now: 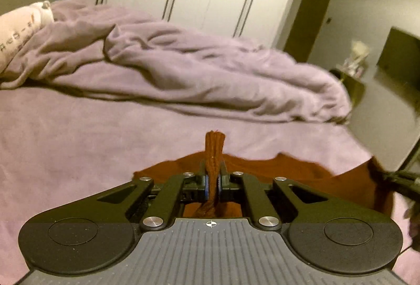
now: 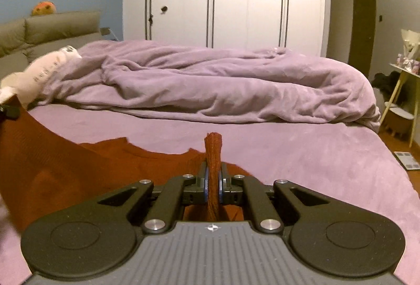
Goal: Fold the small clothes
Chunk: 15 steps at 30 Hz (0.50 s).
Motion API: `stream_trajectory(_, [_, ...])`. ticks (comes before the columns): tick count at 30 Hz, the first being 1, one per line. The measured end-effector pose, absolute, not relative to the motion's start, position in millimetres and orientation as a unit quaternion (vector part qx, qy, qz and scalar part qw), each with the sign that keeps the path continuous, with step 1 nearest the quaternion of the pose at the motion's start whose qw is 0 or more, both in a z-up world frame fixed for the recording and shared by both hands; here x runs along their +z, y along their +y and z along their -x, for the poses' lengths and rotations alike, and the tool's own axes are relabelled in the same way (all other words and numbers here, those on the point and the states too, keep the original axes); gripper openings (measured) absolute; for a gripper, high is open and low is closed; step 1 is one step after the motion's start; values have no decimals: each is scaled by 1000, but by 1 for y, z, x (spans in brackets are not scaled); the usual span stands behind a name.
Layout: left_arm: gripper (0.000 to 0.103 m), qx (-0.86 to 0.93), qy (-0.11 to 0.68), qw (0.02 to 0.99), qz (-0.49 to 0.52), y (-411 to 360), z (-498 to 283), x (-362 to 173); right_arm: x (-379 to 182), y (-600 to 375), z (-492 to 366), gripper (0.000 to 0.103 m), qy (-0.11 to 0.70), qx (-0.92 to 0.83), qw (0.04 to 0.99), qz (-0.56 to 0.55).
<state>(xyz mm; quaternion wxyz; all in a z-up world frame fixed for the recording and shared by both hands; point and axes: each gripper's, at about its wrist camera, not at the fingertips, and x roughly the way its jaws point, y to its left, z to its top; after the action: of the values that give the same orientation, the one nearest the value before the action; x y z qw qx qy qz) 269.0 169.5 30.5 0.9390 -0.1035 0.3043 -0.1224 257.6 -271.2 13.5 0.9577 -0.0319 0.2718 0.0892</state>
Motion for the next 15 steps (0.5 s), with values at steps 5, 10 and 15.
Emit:
stream_trajectory(5, [9,-92,389,908,123,170,-306,-41,-42,-278,-302,6,361,70,930,6])
stream_trajectory(10, [33,-112,414,894,130,172,-304,-68,-65,-281,-303,12,392,81,916,2])
stream_trajectory(15, [40,-133,418,888,137,172,-303,-74,-69,-281,-308,23,404,100,909,0])
